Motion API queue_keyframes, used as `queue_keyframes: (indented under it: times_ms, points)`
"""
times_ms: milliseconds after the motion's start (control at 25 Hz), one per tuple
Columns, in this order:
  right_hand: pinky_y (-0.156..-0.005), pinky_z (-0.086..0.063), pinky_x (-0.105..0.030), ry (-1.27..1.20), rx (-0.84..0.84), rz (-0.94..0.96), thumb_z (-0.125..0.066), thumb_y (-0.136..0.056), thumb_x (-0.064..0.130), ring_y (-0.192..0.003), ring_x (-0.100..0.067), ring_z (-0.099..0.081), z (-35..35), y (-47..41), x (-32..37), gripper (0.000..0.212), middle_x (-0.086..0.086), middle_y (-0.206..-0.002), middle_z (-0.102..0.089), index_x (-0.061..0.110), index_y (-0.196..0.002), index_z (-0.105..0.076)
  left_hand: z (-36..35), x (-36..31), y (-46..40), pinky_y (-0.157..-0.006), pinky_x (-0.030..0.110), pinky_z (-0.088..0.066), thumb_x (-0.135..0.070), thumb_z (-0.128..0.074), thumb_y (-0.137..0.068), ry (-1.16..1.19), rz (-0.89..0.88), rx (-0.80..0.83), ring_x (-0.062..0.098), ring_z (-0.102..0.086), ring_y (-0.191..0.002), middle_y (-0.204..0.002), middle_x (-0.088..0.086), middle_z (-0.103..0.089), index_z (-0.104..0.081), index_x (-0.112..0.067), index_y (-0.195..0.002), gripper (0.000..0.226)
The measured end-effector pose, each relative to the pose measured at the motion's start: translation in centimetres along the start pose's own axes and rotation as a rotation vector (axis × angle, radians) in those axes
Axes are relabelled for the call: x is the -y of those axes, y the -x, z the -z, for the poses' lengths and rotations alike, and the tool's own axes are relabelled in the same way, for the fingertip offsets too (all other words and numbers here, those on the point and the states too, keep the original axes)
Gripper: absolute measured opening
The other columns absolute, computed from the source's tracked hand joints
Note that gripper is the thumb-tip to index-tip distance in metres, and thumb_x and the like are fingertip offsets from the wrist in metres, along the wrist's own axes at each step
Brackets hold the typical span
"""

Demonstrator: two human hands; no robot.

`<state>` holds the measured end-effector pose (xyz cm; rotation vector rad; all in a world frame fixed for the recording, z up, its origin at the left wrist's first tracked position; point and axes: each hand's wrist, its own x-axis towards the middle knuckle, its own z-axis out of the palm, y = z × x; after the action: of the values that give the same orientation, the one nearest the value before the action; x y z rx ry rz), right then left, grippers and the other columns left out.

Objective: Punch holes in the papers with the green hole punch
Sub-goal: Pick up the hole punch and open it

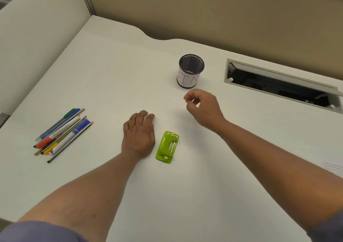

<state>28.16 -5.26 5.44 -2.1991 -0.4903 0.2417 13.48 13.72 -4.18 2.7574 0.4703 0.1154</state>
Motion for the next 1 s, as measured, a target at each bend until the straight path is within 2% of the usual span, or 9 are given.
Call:
queue_keyframes:
  times_ms: [200, 320, 400, 480, 560, 640, 760, 880, 1000]
  points:
    - [-0.080, -0.043, -0.016, 0.028, 0.376, -0.053, -0.066, -0.085, 0.006, -0.097, -0.009, -0.060, -2.8, 6.4, -1.7, 0.040, 0.010, -0.115, -0.065, 0.025, -0.121, -0.068, 0.0, 0.1, 0.1, -0.109, 0.047, -0.029, -0.023, -0.046, -0.099, 0.033, -0.008, -0.010, 0.032, -0.036, -0.136, -0.144, 0.005, -0.047, -0.052, -0.021, -0.137, 0.039]
    - [-0.102, -0.044, -0.028, 0.090, 0.447, 0.010, -0.068, -0.085, 0.002, -0.118, -0.019, -0.057, -4.2, 7.8, -1.9, 0.052, -0.003, -0.132, -0.061, 0.018, -0.134, -0.062, 0.4, 0.0, 0.4, -0.107, 0.045, -0.030, -0.021, -0.051, -0.097, 0.083, -0.036, -0.032, 0.030, -0.040, -0.134, -0.141, 0.003, -0.053, -0.060, -0.020, -0.129, 0.033]
    - [-0.108, -0.042, -0.037, 0.136, 0.435, 0.038, -0.071, -0.085, 0.004, -0.125, -0.023, -0.055, -4.8, 8.1, -1.9, 0.055, -0.007, -0.136, -0.060, 0.016, -0.137, -0.060, 0.7, -0.2, 1.2, -0.102, 0.043, -0.036, -0.028, -0.052, -0.097, 0.154, -0.067, -0.080, 0.029, -0.050, -0.128, -0.133, 0.002, -0.062, -0.069, -0.019, -0.116, 0.027]
    - [-0.109, -0.042, -0.041, 0.131, 0.391, -0.010, -0.074, -0.085, 0.008, -0.127, -0.023, -0.054, -5.3, 8.2, -2.1, 0.056, -0.004, -0.137, -0.060, 0.020, -0.137, -0.061, 0.9, -0.8, 2.8, -0.094, 0.037, -0.041, -0.045, -0.046, -0.098, 0.315, -0.066, -0.136, 0.026, -0.059, -0.117, -0.120, 0.001, -0.070, -0.072, -0.019, -0.103, 0.038]
    - [-0.109, -0.043, -0.042, 0.061, 0.345, -0.076, -0.075, -0.085, 0.010, -0.127, -0.019, -0.054, -5.6, 8.3, -2.3, 0.053, 0.000, -0.136, -0.061, 0.024, -0.135, -0.063, 0.8, -1.4, 5.4, -0.088, 0.029, -0.040, -0.063, -0.042, -0.097, 0.448, -0.075, -0.137, 0.017, -0.058, -0.107, -0.109, -0.005, -0.071, -0.069, -0.023, -0.101, 0.048]
    - [-0.108, -0.044, -0.042, 0.029, 0.322, -0.104, -0.074, -0.085, 0.010, -0.126, -0.017, -0.055, -5.8, 8.5, -2.3, 0.050, 0.003, -0.134, -0.062, 0.026, -0.131, -0.065, 0.6, -2.1, 7.7, -0.086, 0.022, -0.037, -0.070, -0.054, -0.089, 0.461, -0.114, -0.097, 0.006, -0.053, -0.098, -0.102, -0.013, -0.066, -0.062, -0.030, -0.103, 0.043]
    - [-0.105, -0.047, -0.040, 0.021, 0.307, -0.083, -0.069, -0.087, 0.005, -0.121, -0.019, -0.059, -5.6, 8.8, -2.2, 0.043, -0.001, -0.130, -0.064, 0.023, -0.126, -0.068, 0.8, -2.7, 8.0, -0.086, 0.022, -0.036, -0.056, -0.081, -0.072, 0.456, -0.074, -0.047, 0.006, -0.052, -0.098, -0.102, -0.015, -0.063, -0.061, -0.031, -0.106, 0.047]
    - [-0.098, -0.049, -0.036, 0.027, 0.229, -0.079, -0.064, -0.089, 0.005, -0.112, -0.021, -0.062, -4.9, 9.5, -2.5, 0.038, -0.004, -0.125, -0.066, 0.019, -0.123, -0.070, 1.7, -3.9, 6.9, -0.083, 0.031, -0.051, -0.039, -0.085, -0.069, 0.563, 0.015, 0.101, 0.007, -0.060, -0.094, -0.102, -0.014, -0.064, -0.062, -0.033, -0.104, 0.043]
    - [-0.089, -0.044, -0.026, 0.059, 0.152, -0.059, -0.065, -0.090, 0.009, -0.104, -0.015, -0.059, -2.9, 10.3, -3.7, 0.038, -0.003, -0.122, -0.065, 0.021, -0.125, -0.067, 2.6, -5.8, 5.2, -0.079, 0.029, -0.054, -0.032, -0.084, -0.067, 0.619, 0.001, 0.203, 0.004, -0.063, -0.094, -0.101, -0.014, -0.065, -0.061, -0.035, -0.101, 0.041]
